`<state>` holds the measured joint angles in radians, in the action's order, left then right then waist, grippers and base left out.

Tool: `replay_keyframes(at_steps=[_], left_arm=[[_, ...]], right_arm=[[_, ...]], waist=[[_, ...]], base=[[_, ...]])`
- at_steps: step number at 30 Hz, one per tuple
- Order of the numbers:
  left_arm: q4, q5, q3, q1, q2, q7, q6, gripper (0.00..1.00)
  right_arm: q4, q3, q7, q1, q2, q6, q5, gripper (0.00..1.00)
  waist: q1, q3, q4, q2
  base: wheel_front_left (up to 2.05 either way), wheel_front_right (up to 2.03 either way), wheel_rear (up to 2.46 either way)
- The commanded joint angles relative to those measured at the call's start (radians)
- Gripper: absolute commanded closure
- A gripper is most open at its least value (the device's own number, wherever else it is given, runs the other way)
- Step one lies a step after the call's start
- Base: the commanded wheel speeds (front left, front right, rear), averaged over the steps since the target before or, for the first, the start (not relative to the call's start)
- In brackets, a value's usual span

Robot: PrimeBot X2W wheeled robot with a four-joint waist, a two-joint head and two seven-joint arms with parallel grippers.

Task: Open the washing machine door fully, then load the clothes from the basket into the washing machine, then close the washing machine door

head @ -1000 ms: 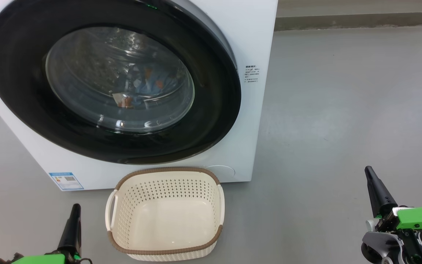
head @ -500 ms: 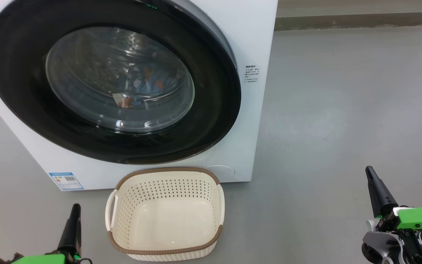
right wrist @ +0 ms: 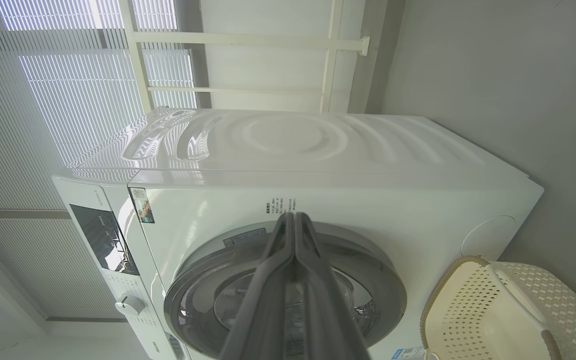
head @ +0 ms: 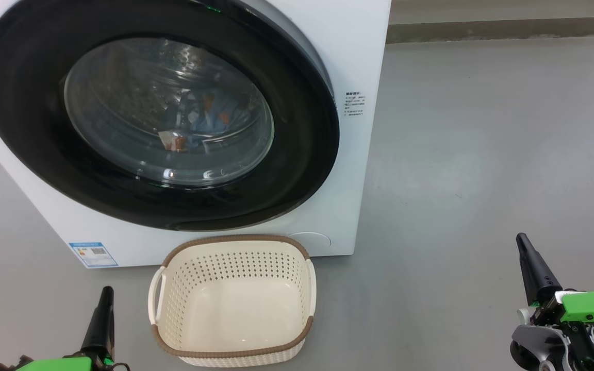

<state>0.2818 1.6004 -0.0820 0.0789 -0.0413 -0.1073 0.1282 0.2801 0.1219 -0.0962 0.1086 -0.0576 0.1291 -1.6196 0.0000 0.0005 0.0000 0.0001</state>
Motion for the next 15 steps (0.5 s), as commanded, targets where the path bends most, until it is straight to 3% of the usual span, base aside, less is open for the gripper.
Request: replay_keyframes(at_steps=[1, 15], left_arm=[[-0.030, 0.007, -0.034, 0.037, -0.009, -0.007, 0.002, 1.00], [-0.030, 0.007, -0.034, 0.036, -0.009, -0.007, 0.002, 1.00]], right_arm=[[-0.030, -0.020, -0.007, 0.005, -0.002, 0.002, 0.001, 1.00], [-0.030, -0.019, -0.008, 0.005, -0.001, 0.002, 0.002, 1.00]], waist=[[0.0000, 0.000, 0.000, -0.0001], [0.0000, 0.000, 0.000, -0.0001]], base=[[0.00, 0.00, 0.00], [0.00, 0.00, 0.00]])
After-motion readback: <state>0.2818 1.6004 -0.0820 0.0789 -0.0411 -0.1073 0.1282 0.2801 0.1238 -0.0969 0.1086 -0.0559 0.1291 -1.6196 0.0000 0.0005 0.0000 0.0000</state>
